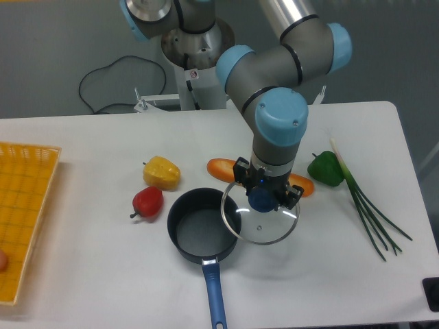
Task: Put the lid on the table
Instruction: 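Carry the glass lid by its blue knob away from the saucepan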
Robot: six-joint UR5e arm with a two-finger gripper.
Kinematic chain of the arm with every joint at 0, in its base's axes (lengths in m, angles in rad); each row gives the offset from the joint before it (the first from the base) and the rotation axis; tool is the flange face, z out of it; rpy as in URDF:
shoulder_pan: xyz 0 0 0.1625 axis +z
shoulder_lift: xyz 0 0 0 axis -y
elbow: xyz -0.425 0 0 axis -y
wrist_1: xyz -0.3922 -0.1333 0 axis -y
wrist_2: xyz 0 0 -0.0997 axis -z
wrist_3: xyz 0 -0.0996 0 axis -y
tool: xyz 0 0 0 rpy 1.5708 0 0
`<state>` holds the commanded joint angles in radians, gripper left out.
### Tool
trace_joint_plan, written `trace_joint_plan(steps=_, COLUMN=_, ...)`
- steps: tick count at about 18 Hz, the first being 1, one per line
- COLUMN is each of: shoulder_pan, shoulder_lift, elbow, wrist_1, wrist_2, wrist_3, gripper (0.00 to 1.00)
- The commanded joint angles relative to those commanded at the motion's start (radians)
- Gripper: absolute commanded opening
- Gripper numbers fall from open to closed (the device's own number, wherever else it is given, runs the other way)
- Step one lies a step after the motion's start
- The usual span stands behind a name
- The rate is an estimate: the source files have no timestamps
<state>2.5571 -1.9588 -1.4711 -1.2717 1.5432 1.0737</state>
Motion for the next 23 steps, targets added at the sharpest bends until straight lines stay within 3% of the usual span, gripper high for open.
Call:
trace_joint_plan(steps=9, shoulder_pan=0.044, shoulder_lift=-0.058, elbow=0.009, wrist_1=0.069, wrist_2=0.005, wrist_3=0.086, gripper=0.37)
trace_joint_plan(steps=19, shoulder_pan=0.084, shoulder_lift=-0.101, elbow=0.032, wrist_1=0.080, wrist_2=0.008, wrist_3=0.152, gripper=0.37)
trace_joint_plan(steps=23, shoulder_pan=0.084, shoulder_lift=-0.124, elbow=0.032, wrist_1=0.112, wrist_2=0.008, wrist_3=0.152, gripper=0.37)
